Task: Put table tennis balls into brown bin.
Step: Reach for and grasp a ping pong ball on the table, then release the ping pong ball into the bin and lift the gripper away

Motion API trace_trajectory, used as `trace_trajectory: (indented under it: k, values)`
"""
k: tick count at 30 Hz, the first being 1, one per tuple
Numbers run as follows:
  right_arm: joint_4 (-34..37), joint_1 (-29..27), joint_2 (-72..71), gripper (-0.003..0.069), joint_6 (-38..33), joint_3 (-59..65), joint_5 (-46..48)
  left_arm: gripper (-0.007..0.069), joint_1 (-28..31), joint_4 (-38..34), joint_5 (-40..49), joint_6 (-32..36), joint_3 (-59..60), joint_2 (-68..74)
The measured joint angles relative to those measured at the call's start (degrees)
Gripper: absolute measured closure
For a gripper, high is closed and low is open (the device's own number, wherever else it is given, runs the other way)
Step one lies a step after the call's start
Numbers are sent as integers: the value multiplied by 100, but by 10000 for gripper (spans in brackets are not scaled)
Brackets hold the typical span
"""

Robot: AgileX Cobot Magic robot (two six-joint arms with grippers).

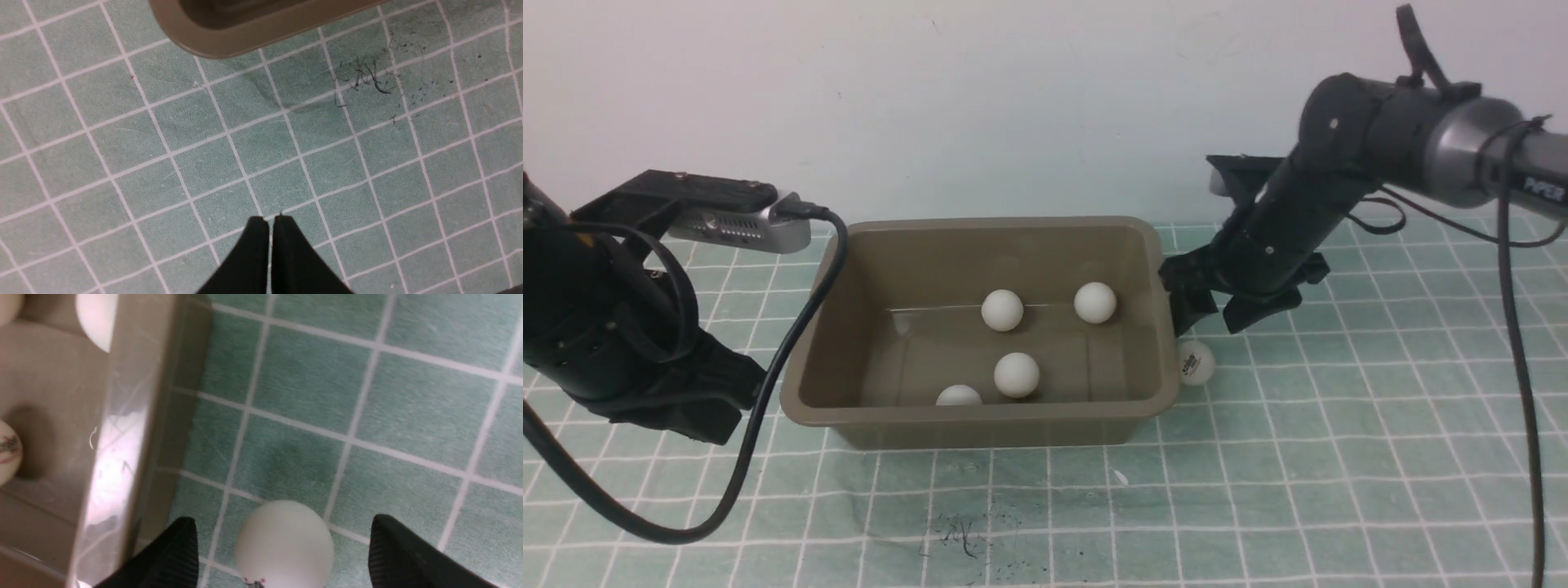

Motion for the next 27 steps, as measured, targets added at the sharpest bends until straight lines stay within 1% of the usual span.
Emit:
trace_trajectory:
  k: [5,10,11,13,14,15,18,20,22,23,25,26,27]
  values:
    - [-81,1,110,138,0,0,-2,629,0,90,0,0,0,0]
    - [-87,18,345,145,58,0,36,629,0,90,-13,0,0,0]
    - [-122,31,412,166,80,0,79,629,0,95,-21,0,0,0]
    - [-353,31,457,298,100,-13,225,629,0,95,-26,0,0,0]
    - [-439,22,436,314,118,-19,333,629,0,95,-26,0,0,0]
    - [-557,-16,391,300,119,-32,547,629,0,95,-26,0,0,0]
    - [-612,-163,135,298,143,-124,897,629,0,95,-5,0,0,0]
    - [-357,-300,-242,298,225,-273,958,629,0,90,42,0,0,0]
    - [62,-347,-607,298,228,-379,953,629,0,84,57,0,0,0]
    - [438,-316,-823,298,128,-423,953,629,0,84,57,0,0,0]
    - [750,-202,-938,298,-59,-451,910,629,0,84,57,-20,0,0]
    - [986,-20,-961,298,-293,-457,711,629,0,79,57,-53,0,0]
    - [1035,38,-955,298,-362,-457,628,629,0,79,57,-65,0,0]
